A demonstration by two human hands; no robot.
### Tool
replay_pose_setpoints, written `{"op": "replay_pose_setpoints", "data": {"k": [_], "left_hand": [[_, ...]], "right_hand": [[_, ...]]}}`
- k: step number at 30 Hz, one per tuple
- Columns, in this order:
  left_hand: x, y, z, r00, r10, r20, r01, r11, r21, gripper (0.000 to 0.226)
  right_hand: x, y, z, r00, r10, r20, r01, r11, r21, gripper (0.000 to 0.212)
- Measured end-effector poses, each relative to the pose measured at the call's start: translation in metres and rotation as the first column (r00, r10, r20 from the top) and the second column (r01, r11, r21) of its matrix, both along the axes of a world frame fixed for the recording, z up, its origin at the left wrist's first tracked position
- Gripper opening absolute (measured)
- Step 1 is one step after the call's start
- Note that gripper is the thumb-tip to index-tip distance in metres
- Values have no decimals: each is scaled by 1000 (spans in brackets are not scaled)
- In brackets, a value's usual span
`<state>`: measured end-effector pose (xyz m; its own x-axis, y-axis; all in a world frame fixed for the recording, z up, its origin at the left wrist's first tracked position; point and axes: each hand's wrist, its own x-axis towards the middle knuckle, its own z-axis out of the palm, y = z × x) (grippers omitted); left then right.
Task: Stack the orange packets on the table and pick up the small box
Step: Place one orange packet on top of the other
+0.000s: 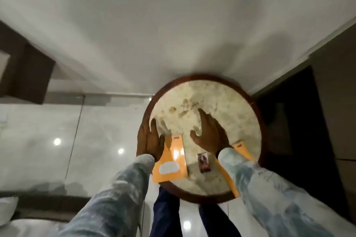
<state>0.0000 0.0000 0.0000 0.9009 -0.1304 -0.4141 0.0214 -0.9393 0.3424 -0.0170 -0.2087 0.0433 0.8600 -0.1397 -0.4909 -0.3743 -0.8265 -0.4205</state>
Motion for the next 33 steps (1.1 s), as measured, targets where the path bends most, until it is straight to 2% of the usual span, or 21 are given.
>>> {"op": "replay_pose_setpoints", "data": {"k": [2, 5, 8, 11, 13, 15, 18, 21, 23, 27, 31, 33], "left_hand": [[-24, 10, -38, 967, 185, -177, -181, 983, 41, 57], [-64, 22, -77, 893, 299, -337, -293, 954, 70, 50], [-71, 19, -99, 838, 415, -355, -433, 901, 32, 58], [-63, 12, -110, 763, 537, -359, -548, 832, 80, 59], [-51, 10, -114, 740, 573, -354, -598, 800, 44, 48], [-34, 5, -112, 735, 569, -369, -643, 757, -115, 29], [8, -14, -110, 781, 524, -341, -620, 720, -313, 15], [60, -42, -119, 835, 491, -248, -549, 727, -413, 27], [94, -63, -128, 865, 457, -207, -500, 760, -414, 32], [138, -94, -146, 927, 360, -107, -374, 855, -359, 35], [135, -113, -147, 930, 364, -60, -367, 898, -243, 38], [107, -123, -139, 930, 368, -16, -360, 897, -259, 36]], "right_hand": [[-19, 25, -47, 989, -86, -118, 98, 991, 96, 84], [-54, 57, -104, 946, -182, -268, 229, 961, 155, 84], [-62, 78, -141, 926, -259, -275, 304, 943, 133, 74], [-63, 88, -155, 915, -328, -237, 355, 931, 81, 58], [-54, 86, -160, 886, -421, -197, 442, 894, 77, 54], [-40, 76, -165, 828, -531, -177, 555, 822, 130, 51], [-3, 51, -173, 757, -636, -149, 651, 719, 242, 42], [39, 22, -183, 695, -716, -67, 699, 651, 297, 54], [65, 1, -191, 673, -739, 31, 698, 648, 304, 59], [105, -35, -195, 676, -723, 139, 674, 684, 280, 48], [103, -56, -198, 699, -712, 68, 679, 690, 251, 49], [80, -66, -189, 706, -707, 39, 683, 694, 227, 50]]}}
